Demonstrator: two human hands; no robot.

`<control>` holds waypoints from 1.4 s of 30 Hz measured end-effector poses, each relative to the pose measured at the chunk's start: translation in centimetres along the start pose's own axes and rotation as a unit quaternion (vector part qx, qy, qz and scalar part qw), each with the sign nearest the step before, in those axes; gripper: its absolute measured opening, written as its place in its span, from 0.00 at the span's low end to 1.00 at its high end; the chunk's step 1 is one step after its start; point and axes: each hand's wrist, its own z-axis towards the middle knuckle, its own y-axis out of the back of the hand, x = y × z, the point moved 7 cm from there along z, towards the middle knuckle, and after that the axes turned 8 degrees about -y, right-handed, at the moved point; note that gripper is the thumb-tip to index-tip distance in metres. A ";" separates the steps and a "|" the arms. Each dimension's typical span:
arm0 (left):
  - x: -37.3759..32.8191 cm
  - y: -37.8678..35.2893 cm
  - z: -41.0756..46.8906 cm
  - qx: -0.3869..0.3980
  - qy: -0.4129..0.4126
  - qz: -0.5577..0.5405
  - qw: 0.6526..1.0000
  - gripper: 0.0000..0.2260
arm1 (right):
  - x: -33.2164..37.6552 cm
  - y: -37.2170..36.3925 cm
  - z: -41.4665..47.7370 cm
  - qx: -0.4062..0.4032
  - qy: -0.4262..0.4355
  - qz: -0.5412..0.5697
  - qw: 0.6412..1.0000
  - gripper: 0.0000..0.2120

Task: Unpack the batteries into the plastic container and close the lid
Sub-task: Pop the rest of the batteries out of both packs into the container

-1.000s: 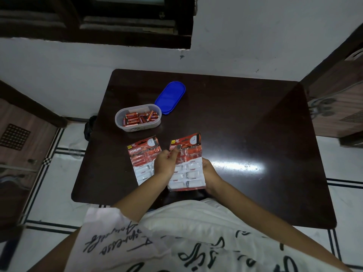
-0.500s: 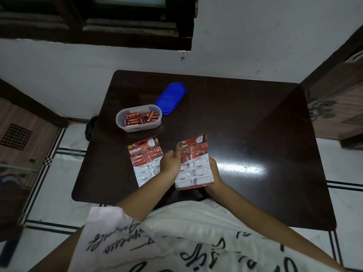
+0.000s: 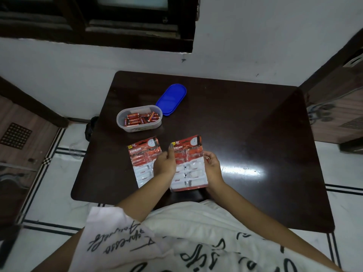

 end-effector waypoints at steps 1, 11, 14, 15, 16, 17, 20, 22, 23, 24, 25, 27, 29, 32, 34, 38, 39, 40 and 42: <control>0.0 0.1 -0.1 -0.001 -0.005 0.015 1.000 0.26 | 0.1 0.3 0.1 -0.017 0.006 -0.007 1.000 0.05; 1.1 1.3 1.0 0.009 0.017 0.117 0.993 0.26 | 1.5 3.0 0.7 -0.125 0.072 -0.020 0.989 0.06; 1.1 2.7 1.1 -0.015 0.020 0.095 0.995 0.18 | 1.4 2.8 0.6 -0.122 0.065 -0.034 0.990 0.09; 1.0 3.1 1.1 -0.020 0.024 0.055 0.998 0.15 | 1.3 2.5 0.7 -0.114 0.060 -0.039 0.991 0.09; 0.9 3.4 1.3 -0.020 0.032 0.004 0.999 0.12 | 1.2 2.2 0.9 -0.102 0.051 -0.045 0.992 0.09; 1.0 3.7 1.6 -0.010 0.049 -0.049 0.998 0.10 | 1.0 1.6 1.0 -0.087 0.038 -0.051 0.994 0.09; 2.0 4.7 2.2 0.082 0.161 -0.190 0.965 0.07 | 0.5 -0.7 1.2 -0.045 -0.017 -0.069 0.996 0.12; 1.5 5.9 2.1 0.137 0.224 -0.300 0.917 0.08 | 0.8 -3.3 1.4 -0.013 -0.038 -0.099 0.994 0.13; 1.0 6.8 2.4 0.145 0.229 -0.339 0.901 0.09 | 1.2 -5.1 1.4 0.011 -0.048 -0.110 0.993 0.13; 0.6 7.7 3.0 0.142 0.223 -0.361 0.894 0.10 | 1.6 -7.0 1.6 0.040 -0.056 -0.115 0.991 0.14; 0.1 8.7 3.9 0.134 0.211 -0.372 0.894 0.11 | 2.2 -9.3 1.7 0.070 -0.063 -0.116 0.989 0.15; -0.9 10.6 6.3 0.111 0.171 -0.370 0.906 0.14 | 3.4 -13.8 2.3 0.113 -0.064 -0.135 0.982 0.14; -2.0 12.0 8.9 0.098 0.127 -0.341 0.926 0.17 | 4.7 -17.9 3.3 0.131 -0.048 -0.158 0.978 0.13; -3.4 13.0 12.0 0.108 0.111 -0.298 0.942 0.14 | 6.1 -22.3 5.4 0.106 -0.043 -0.124 0.986 0.12; -3.7 13.2 13.9 0.116 0.121 -0.289 0.942 0.15 | 6.2 -24.0 7.6 0.062 -0.055 -0.089 0.993 0.14; -2.9 13.3 16.4 0.096 0.153 -0.303 0.936 0.15 | 5.1 -25.0 10.7 -0.012 -0.082 -0.092 0.992 0.16; -2.7 13.4 16.8 0.095 0.152 -0.299 0.937 0.16 | 4.9 -25.1 10.8 -0.021 -0.084 -0.087 0.992 0.15; -2.6 13.6 16.9 0.091 0.149 -0.296 0.939 0.16 | 4.8 -25.1 10.8 -0.027 -0.086 -0.083 0.992 0.13; -2.5 13.9 16.9 0.085 0.144 -0.305 0.938 0.16 | 4.7 -24.9 10.8 -0.036 -0.089 -0.082 0.992 0.13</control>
